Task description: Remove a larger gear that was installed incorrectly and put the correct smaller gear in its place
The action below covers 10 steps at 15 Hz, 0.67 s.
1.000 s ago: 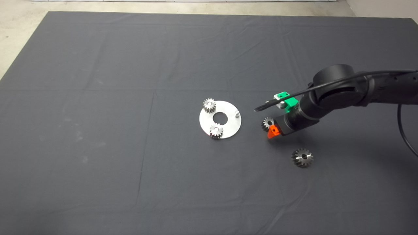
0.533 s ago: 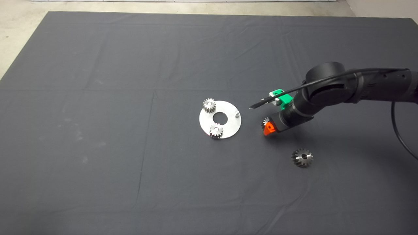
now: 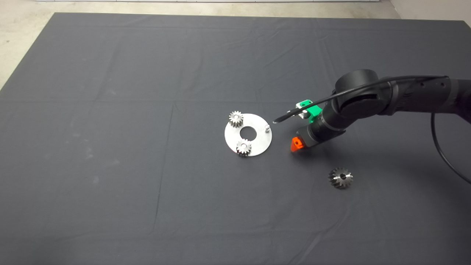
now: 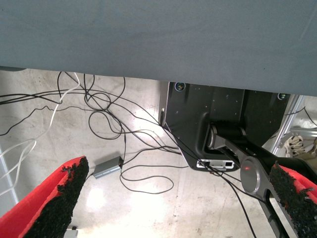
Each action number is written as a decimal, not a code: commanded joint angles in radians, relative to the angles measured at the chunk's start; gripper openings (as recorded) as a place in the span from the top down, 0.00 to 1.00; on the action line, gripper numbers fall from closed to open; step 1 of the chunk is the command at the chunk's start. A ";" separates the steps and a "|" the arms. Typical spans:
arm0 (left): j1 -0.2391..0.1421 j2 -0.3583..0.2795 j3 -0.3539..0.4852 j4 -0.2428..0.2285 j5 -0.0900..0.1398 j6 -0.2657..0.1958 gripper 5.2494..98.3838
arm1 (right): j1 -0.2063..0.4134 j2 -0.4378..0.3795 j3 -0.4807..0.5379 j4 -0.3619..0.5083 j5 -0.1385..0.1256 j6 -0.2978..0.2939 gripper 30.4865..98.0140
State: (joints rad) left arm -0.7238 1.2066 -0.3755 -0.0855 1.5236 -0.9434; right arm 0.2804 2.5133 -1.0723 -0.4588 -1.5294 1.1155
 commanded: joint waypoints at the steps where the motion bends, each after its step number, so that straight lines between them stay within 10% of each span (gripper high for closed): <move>1: -0.002 -0.006 0.011 -0.014 0.027 0.000 0.04 | 0.019 0.005 -0.001 -0.094 -0.104 -0.004 0.00; 10: -0.002 -0.006 0.011 -0.014 0.027 0.000 0.04 | 0.019 0.005 -0.003 -0.156 -0.103 0.000 0.00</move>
State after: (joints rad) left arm -0.7238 1.2040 -0.3755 -0.0855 1.5234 -0.9434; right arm 0.2800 2.5155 -1.0728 -0.5657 -1.5294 1.1155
